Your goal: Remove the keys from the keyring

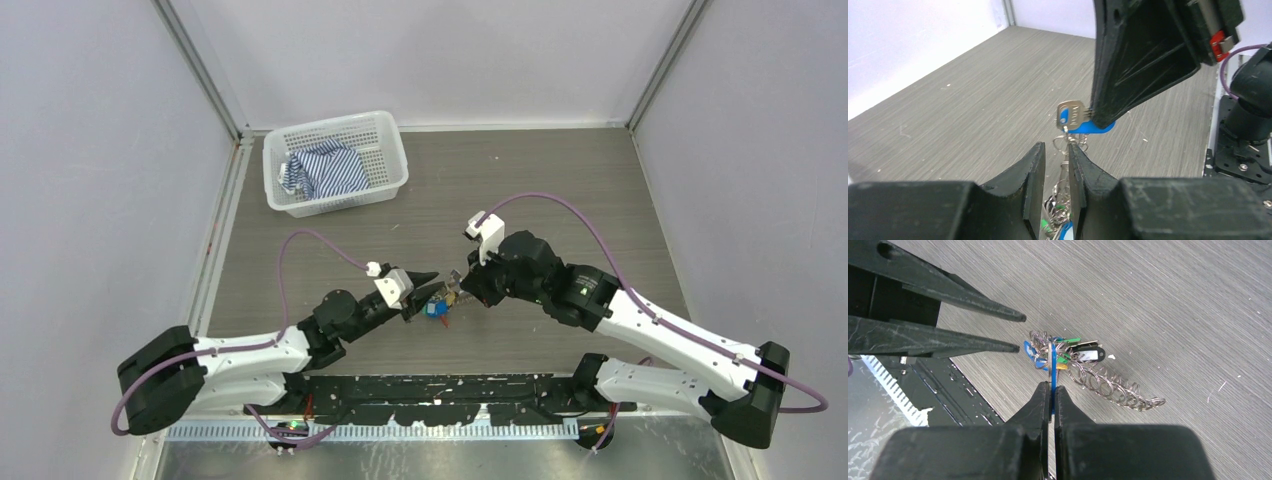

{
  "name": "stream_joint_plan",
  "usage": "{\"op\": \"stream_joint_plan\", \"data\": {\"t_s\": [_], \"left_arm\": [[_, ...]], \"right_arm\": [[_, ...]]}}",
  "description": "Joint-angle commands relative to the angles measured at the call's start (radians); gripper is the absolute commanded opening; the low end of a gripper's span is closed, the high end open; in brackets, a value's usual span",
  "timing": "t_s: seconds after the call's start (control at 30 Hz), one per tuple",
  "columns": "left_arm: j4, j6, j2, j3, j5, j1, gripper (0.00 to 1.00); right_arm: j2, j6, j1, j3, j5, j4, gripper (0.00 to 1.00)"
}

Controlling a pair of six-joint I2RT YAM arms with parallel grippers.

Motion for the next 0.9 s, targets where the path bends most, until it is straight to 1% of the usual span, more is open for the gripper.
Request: {"op": "stream_joint_plan", "data": {"t_s": [0.0,0.1,0.17,0.27,0.47,0.53,0.6,0.73,0.87], "left_arm": [[-0.130,0.042,-0.029,0.049,-0.086,-0.003,0.25],[-0.116,0.025,-0.002,0.061,-0.116,0.002,0.25],[-0.110,0.010,0.022,0.073,-0.108,0.011,0.25],[-0.055,-0.024,0.048,0.069,-0.065,0.033,0.25],[-0.010,-0.104,0.041,0.068,0.053,0.130,0.25],[-0.040,-0.128,0.027,0.080,0.093,0.182,0.25],[-0.036,-0.146,0.027,0.088,0.142,0.217,0.25],[0.077,-0.224,0.070,0.076,0.274,0.249,0.25],[0.203,-0.258,0.110,0.045,0.373,0.255,0.25]], "right_arm": [[-0.060,-0.012,-0.001,0.035,-0.017,0.062,0.01],[-0.080,-0.014,-0.001,0.027,-0.025,0.063,0.01],[-0.096,-0.014,-0.001,0.020,-0.025,0.064,0.01],[-0.108,-0.015,-0.001,0.015,-0.041,0.064,0.01],[-0.117,-0.018,-0.001,0.011,-0.085,0.064,0.01],[-0.121,-0.020,-0.001,0.011,-0.094,0.063,0.01],[-0.124,-0.019,-0.001,0.011,-0.100,0.066,0.01],[-0.126,-0.020,-0.001,0.012,-0.105,0.065,0.01],[-0.132,-0.023,-0.002,0.017,-0.108,0.061,0.01]]}}
